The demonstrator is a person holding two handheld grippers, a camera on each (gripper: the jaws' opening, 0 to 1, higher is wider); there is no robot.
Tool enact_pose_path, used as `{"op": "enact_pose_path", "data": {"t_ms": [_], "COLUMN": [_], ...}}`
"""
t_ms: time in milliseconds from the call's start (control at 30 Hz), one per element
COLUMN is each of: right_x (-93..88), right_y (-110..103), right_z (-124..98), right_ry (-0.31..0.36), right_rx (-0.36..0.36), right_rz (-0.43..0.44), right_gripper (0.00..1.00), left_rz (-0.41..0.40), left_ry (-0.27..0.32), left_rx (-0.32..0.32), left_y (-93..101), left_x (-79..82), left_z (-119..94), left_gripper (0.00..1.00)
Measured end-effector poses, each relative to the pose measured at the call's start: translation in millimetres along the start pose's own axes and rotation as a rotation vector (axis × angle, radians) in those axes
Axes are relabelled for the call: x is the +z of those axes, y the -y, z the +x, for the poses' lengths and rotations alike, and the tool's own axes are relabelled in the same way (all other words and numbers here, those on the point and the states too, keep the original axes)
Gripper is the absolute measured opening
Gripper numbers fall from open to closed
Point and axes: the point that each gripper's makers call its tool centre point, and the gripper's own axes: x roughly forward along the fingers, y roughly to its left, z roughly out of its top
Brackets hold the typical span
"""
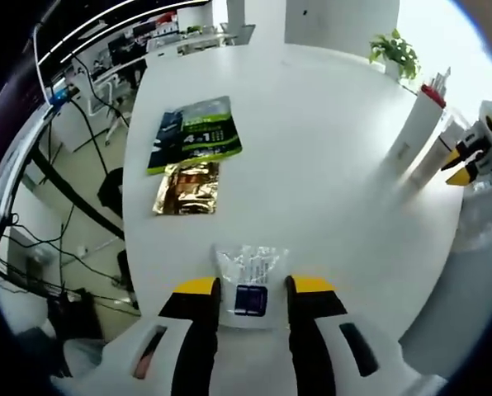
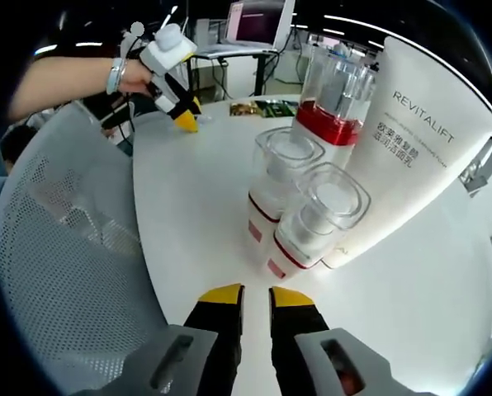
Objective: Arrange the skincare products in the storage area until every visible bottle or jar stands upright without overlapping.
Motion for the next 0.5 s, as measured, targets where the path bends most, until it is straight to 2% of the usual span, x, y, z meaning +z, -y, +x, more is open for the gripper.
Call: {"op": "enact_pose_path", "data": {"t_ms": [167,333,400,500], "right_x": [1.0,8.3,18.3,39.5], "right_y": [-0.7,0.0,-1.7,-6.5], "right_z": [-0.2,-3.9,-7.7,-16.0], "right_ry": [0.004,0.043,0.098,0.215], "right_rx": [0.003,0.008,0.022,0.054], "right_rz": [-0.003,0.017,0.035,0.048], "right_gripper": [0.06,0.06,0.04,0.03], "left_rz": [-0.007,0.044,0.083,0.156], "left_ry": [0.018,0.125,0.151,0.195], "left_rx": [-0.01,-0.076,-0.093,-0.113], "left_y": [8.7,35.4,48.4,68.3], "left_x": [2.5,26.7,33.4,43.5], "left_z": [-8.2,-25.4,-33.5,-43.4], "left_gripper": [0.33,0.34,0.34,0.34]}}
